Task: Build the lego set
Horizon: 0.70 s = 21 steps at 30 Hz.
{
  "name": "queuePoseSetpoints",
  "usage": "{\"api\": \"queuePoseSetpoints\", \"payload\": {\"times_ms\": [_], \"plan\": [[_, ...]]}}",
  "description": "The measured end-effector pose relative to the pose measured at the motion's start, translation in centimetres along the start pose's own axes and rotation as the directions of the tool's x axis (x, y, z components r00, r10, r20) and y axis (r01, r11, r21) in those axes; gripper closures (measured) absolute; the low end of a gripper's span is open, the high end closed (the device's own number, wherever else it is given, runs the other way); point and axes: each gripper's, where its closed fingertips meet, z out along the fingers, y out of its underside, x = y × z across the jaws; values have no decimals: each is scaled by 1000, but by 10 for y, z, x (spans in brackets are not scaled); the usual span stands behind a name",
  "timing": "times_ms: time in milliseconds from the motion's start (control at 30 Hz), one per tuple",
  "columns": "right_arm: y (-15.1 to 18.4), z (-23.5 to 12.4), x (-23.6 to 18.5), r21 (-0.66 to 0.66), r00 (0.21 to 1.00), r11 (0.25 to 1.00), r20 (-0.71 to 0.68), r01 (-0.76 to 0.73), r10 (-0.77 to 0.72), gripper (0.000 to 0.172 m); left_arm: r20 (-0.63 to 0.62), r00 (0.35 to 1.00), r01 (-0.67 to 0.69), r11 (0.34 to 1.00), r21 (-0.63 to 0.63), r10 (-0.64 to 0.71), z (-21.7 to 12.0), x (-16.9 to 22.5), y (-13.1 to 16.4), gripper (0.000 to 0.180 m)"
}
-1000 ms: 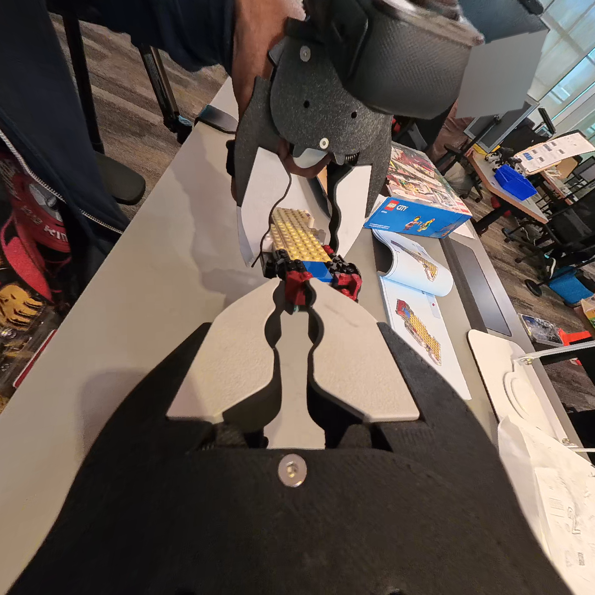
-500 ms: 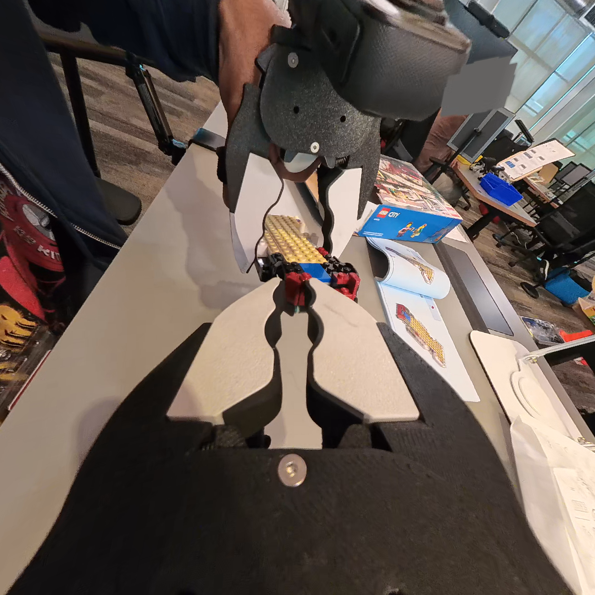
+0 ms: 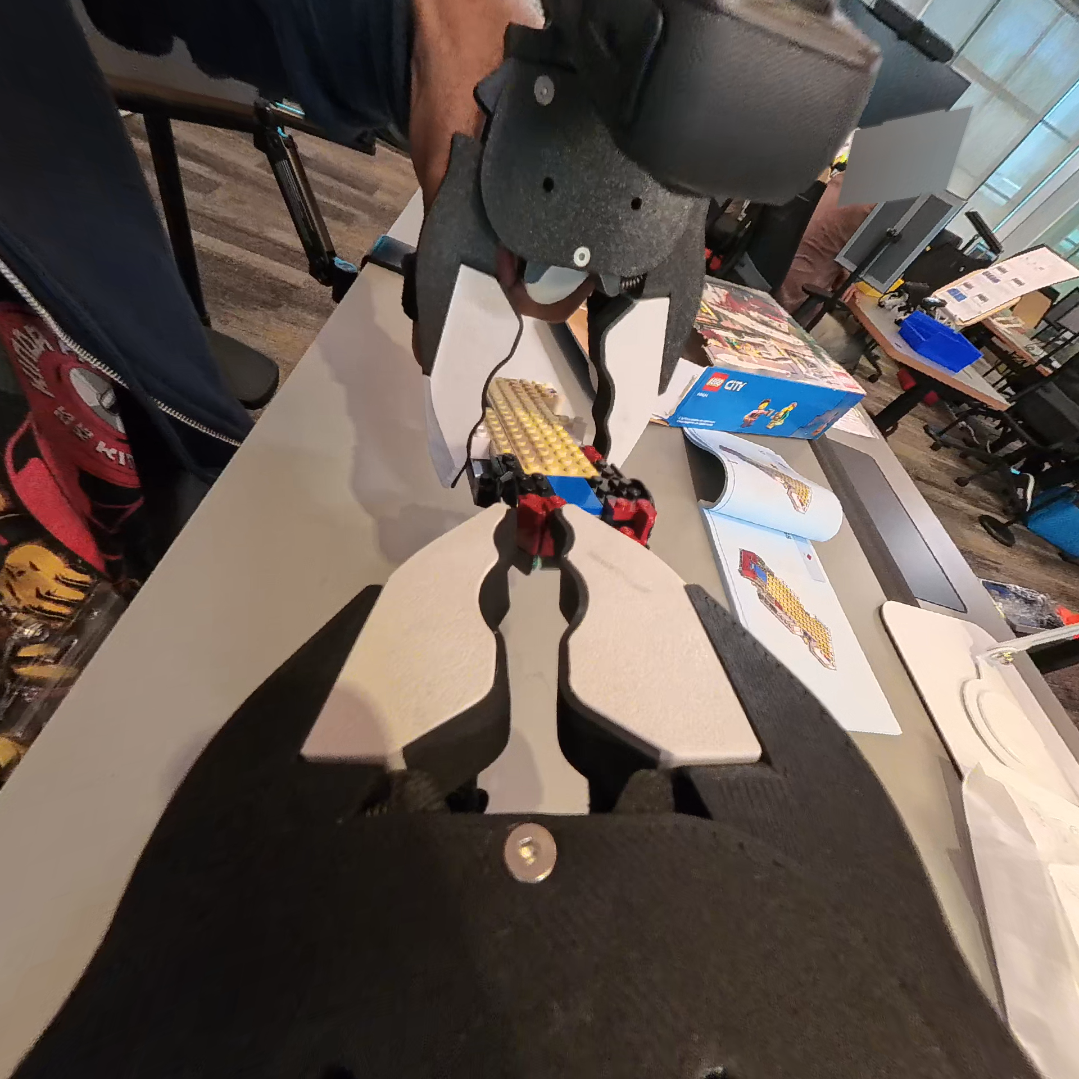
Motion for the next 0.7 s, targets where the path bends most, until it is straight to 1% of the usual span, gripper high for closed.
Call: {"api": "queuePoseSetpoints", "payload": {"times_ms": [700], "plan": [[-4, -4, -5, 35, 999, 999, 49, 22, -23, 163, 0, 999, -35, 999, -4, 35, -5, 4, -2, 107]]}}
